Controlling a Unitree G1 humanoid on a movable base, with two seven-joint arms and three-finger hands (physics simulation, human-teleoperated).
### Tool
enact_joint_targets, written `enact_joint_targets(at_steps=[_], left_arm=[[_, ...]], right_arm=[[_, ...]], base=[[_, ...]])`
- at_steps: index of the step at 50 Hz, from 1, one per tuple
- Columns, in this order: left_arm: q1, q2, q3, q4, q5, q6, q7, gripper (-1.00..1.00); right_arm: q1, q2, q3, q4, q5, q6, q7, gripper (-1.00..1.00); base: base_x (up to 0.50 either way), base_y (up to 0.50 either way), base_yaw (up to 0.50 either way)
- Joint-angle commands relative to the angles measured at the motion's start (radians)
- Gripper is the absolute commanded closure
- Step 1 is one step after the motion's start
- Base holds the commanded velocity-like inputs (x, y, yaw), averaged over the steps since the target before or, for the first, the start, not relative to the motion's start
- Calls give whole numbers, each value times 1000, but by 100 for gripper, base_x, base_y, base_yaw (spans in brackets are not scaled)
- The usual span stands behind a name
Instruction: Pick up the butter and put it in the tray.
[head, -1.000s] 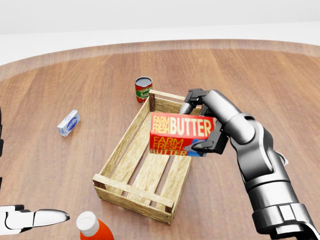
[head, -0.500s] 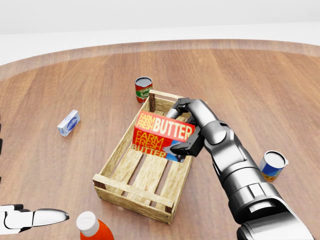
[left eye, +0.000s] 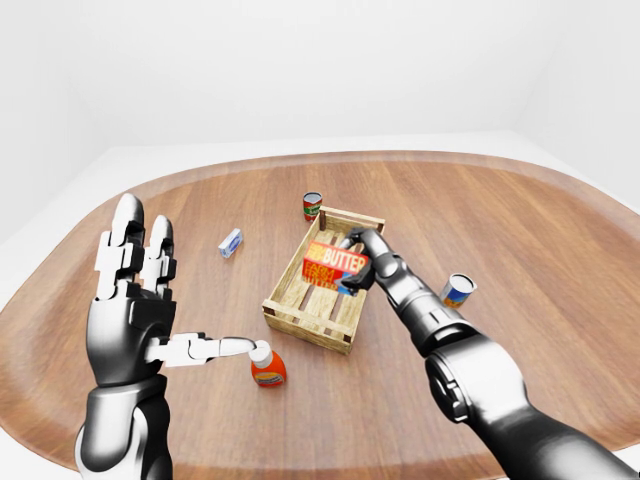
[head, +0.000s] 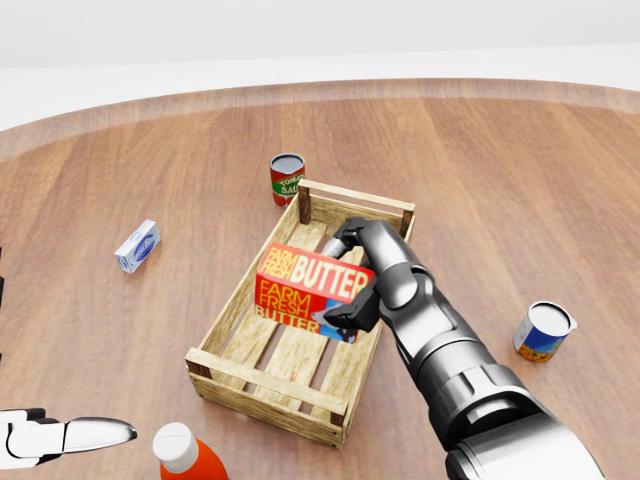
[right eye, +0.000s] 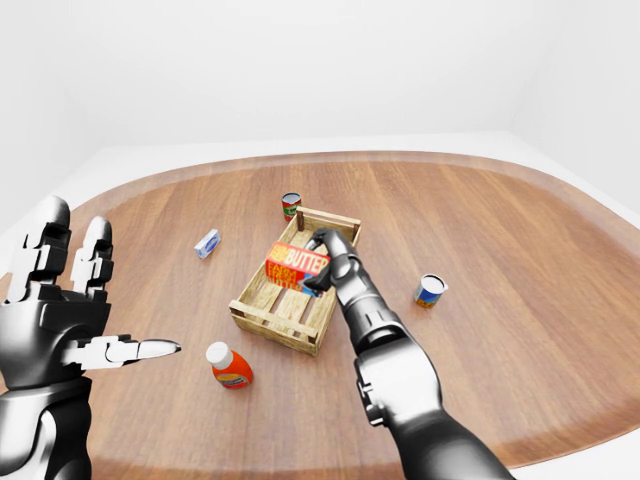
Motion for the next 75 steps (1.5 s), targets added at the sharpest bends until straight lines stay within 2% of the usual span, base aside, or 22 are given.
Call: enact_joint_targets(at_steps=[1, 19, 49, 50, 51, 75], left_arm=[[2, -1, 2, 2, -3, 0, -4, -100], [1, 1, 9, -12, -10, 0, -6, -100], [1, 0, 16, -15, -15, 0, -9, -100], [1, 0, 17, -21, -17, 0, -8, -100], [1, 1, 19, -22, -18, 0, -9, -100], [-4, 2, 26, -20, -24, 0, -8, -100]], right_arm=[[-19, 31, -38, 20, -23, 0, -101, 100], [-1, 50, -24, 48, -83, 0, -223, 100], [29, 78, -48, 72, -81, 0, -203, 100], [29, 80, -47, 73, -80, 0, -196, -75], [31, 81, -48, 72, -77, 0, -193, -100], [30, 96, -45, 59, -47, 0, -148, -100]], base=[[0, 0, 0], [0, 0, 0], [0, 0, 0], [0, 0, 0], [0, 0, 0], [0, 0, 0]])
